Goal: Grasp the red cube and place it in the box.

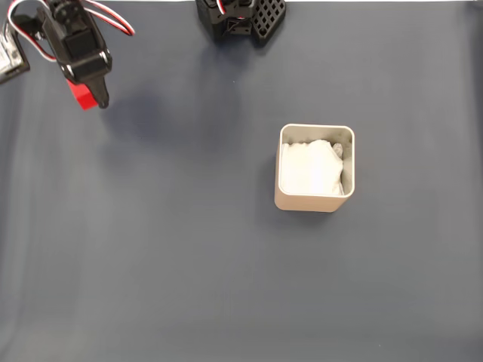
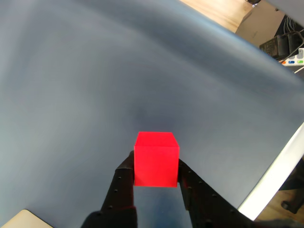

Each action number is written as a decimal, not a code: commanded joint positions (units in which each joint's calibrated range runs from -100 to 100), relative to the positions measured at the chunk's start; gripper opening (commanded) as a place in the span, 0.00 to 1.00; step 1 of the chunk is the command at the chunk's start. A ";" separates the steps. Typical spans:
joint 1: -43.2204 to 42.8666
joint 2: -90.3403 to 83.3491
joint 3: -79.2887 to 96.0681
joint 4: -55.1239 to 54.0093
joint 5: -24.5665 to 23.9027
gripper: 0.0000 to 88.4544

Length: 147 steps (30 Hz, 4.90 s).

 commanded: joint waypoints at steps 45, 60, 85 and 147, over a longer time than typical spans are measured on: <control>-51.37 -22.37 -4.26 16.38 -1.51 0.00; -62.88 -22.97 -2.71 14.49 -0.20 0.00; -62.66 -16.92 -1.43 3.00 4.00 0.00; -60.96 -19.43 6.68 -15.79 -0.20 0.50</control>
